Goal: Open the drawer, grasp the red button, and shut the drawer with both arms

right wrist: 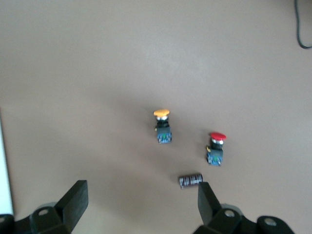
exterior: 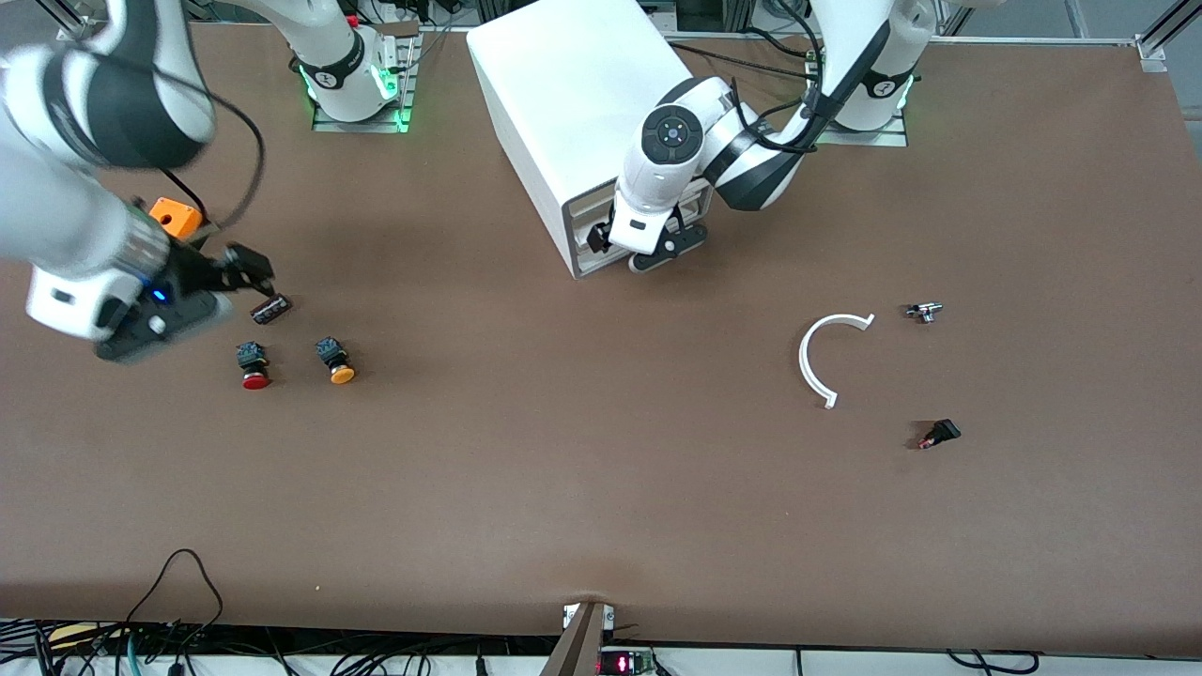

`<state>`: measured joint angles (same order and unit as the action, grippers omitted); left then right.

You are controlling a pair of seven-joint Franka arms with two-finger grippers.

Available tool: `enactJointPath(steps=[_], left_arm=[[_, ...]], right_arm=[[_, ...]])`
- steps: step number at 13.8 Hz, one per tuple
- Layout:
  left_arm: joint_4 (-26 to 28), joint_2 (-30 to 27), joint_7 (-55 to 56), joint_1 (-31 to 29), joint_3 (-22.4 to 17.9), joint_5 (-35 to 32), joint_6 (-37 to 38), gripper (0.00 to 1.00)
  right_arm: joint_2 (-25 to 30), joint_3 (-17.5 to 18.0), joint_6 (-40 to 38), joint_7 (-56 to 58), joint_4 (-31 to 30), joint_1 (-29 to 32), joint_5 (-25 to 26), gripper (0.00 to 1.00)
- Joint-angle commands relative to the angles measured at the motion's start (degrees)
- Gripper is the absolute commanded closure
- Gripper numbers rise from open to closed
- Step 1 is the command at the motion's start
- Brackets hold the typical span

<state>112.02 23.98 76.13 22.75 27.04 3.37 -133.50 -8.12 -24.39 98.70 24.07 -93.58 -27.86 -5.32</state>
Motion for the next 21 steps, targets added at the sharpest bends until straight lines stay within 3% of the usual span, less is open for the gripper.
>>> enactJointPath(steps=[1,3,4,7,8,12,16,21], left_arm=[[0.05,0.80,-0.19,-0.25,1.52,1.29,0.34,0.00],[0.05,1.07,-2.38,-0.34,1.52,3.03,0.34,0.00],[0.05,1.07,-4.22,-0.34,1.52,4.96,0.43,0.00],[-0.48,0.54,-5.37,-1.48,1.00,5.51,1.65,0.00],[-1.00,0.28,-6.51,-2.44,0.65,5.34,2.36,0.00],[-3.46,-1.48,-12.48,-7.00,-0.76,4.90,6.05,0.00],[-4.00,-2.09,-25.38,-11.32,-5.41,4.81,7.28,0.00],[-4.87,-7.45,-39.28,-15.10,-11.04,4.81,15.79,0.00]], right_arm=[[3.99,-0.13,-1.93,0.45,-1.43,-0.09,1.02,0.00],[4.52,1.53,-2.37,0.81,-1.43,2.44,1.10,0.00],[4.69,4.67,-2.55,1.15,-1.35,5.68,1.45,0.00],[5.30,18.37,-2.90,3.44,-1.34,20.69,1.54,0.00],[6.00,20.24,-3.25,3.27,-1.43,22.39,1.72,0.00],[6.54,20.35,-3.61,3.00,-1.26,22.41,1.90,0.00],[6.28,20.43,-3.61,2.74,0.93,22.50,3.31,0.00],[5.22,20.35,-3.61,2.66,3.84,22.15,3.74,0.00]])
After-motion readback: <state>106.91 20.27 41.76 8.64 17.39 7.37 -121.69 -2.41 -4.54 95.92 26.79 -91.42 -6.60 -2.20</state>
